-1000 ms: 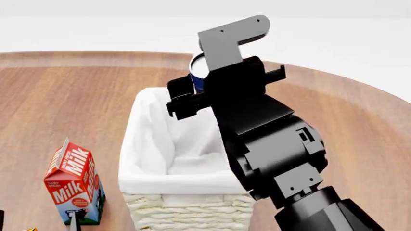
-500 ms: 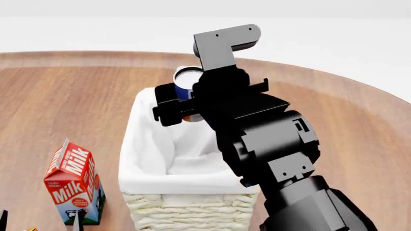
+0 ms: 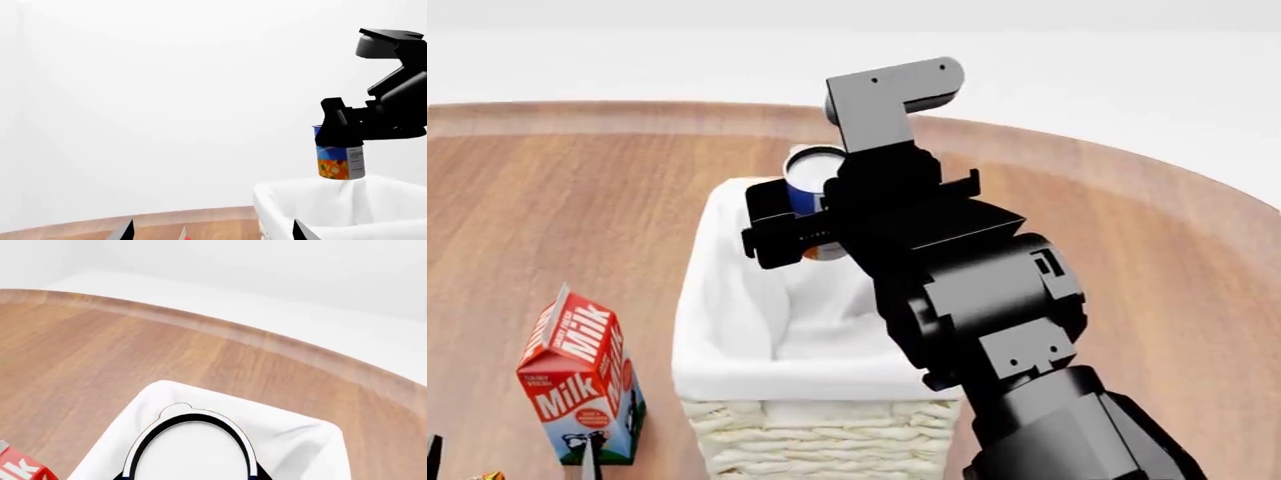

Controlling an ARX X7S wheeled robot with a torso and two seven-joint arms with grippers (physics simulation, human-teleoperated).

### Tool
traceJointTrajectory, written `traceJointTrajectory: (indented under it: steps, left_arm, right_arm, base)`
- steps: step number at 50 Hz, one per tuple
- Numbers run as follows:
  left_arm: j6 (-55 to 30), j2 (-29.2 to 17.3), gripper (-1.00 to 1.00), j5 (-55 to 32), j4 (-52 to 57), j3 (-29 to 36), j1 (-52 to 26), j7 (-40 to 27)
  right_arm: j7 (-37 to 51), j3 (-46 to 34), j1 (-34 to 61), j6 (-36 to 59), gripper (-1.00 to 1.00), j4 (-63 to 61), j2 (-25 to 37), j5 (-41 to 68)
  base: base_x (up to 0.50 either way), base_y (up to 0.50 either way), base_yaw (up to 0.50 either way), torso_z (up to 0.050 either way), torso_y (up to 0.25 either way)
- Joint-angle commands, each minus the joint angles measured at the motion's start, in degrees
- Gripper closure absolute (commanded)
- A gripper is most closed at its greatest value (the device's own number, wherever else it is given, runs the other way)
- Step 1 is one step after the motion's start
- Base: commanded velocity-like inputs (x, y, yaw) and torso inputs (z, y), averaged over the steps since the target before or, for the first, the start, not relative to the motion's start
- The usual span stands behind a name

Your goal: Pick up the alphabet soup, and put it in the basket.

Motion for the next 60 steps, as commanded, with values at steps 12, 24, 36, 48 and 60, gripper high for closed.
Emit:
traceJointTrajectory:
  steps: [12,24,36,48,60]
  left_arm:
    - [0.2,0.0,-1.00,1.1,-0.2,0.3,0.0,-0.8]
    - [0.3,-0.1,-1.00,0.9,-0.2,0.6,-0.1,-0.7]
    - [0.3,-0.1,-1.00,0.8,-0.5,0.9,-0.4,-0.6]
    - [0.4,-0.1,-1.00,0.8,-0.6,1.0,-0.4,-0.8]
    - [2.3,-0.5,-1.00,-0.6,-0.9,1.2,-0.3,-0.3]
  right_arm:
    - [0.0,-0.4,0.4,-0.4,1.00,-0.8,0.1,-1.3]
    - [-0.1,-0.7,0.4,-0.6,1.00,-0.5,0.0,-1.1]
    - [-0.9,-1.3,0.6,-2.0,1.00,1.8,-0.7,-1.5]
    - [-0.9,-1.9,0.6,-2.4,1.00,2.3,-0.8,-1.5]
    - [-0.5,-1.7,0.9,-3.2,-1.00,3.9,-1.1,-1.3]
  base:
    - [0.00,0.00,0.00,0.000,-0.099]
    - [0.00,0.00,0.00,0.000,-0.079]
    - [0.00,0.00,0.00,0.000,-0.061]
    - [0.00,0.00,0.00,0.000,-0.054]
    - [0.00,0.00,0.00,0.000,-0.009]
